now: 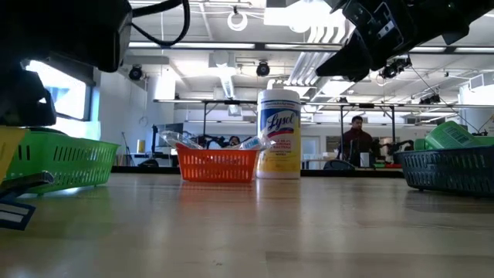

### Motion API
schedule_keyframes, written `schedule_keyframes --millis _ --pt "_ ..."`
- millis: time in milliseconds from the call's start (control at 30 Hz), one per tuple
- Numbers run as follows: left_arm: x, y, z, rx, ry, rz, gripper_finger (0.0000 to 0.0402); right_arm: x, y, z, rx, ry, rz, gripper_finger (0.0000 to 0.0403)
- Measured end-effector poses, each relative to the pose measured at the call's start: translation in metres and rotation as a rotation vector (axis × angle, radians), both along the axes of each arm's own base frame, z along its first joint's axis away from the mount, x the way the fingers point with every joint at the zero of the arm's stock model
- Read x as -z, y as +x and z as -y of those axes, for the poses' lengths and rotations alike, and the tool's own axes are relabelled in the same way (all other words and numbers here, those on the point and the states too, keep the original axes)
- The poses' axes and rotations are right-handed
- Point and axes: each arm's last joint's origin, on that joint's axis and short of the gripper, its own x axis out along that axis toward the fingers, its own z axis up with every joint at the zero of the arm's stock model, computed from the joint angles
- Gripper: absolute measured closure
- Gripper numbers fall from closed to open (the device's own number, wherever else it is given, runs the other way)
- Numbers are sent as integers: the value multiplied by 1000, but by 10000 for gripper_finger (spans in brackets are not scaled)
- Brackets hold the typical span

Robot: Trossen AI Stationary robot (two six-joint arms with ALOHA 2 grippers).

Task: Pick & Place Travel size toiletries
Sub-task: Put the blue razor into the yellow bin

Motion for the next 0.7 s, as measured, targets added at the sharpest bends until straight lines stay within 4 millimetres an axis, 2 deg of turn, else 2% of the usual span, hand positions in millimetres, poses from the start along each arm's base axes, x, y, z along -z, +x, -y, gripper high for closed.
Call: schedule_keyframes --millis 400,700 --pt "4 -1 -3 -17 2 -48 401 2 -1 0 1 -4 -23 400" --pt "4 7 -11 3 17 -25 401 2 -1 0 1 -3 -27 400"
